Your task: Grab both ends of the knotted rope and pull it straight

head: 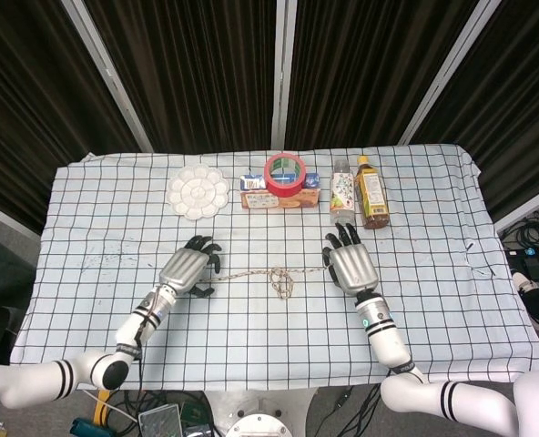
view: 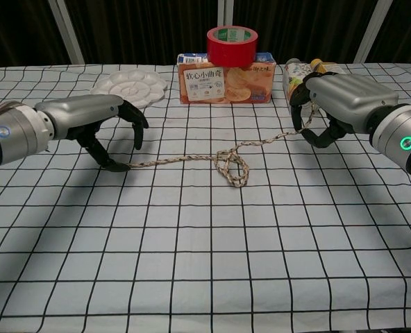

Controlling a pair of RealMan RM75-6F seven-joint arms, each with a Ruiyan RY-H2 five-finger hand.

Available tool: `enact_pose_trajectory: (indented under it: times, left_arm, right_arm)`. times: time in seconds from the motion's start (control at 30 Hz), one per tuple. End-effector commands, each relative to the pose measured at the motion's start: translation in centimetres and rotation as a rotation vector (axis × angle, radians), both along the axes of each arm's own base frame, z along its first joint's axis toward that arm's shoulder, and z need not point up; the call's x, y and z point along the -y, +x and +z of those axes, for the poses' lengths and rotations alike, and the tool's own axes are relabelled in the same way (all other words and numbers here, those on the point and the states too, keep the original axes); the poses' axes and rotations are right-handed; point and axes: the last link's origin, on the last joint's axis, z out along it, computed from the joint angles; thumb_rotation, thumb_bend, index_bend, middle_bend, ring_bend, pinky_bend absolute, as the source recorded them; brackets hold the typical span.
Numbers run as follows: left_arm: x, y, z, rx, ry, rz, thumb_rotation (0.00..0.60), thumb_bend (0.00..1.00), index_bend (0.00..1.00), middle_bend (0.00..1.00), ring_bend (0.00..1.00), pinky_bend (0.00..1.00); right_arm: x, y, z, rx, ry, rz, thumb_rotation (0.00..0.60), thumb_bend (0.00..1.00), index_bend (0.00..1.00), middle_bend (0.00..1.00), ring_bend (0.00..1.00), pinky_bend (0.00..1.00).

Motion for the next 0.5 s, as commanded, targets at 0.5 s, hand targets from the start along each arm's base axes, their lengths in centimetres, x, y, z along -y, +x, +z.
enact_pose_trajectory:
  times: [0.5]
  left_arm:
    - [-0.8, -0.3, -2.1, -0.111, 0.082, -0.004, 0.519, 0.25, 0.5, 0.17, 0.05, 0.0]
  right_arm:
    - [0.0, 0.0, -0.7, 0.005, 0.015, -0.002, 0.6, 0.62, 0.65, 0.2, 0.0, 0.0]
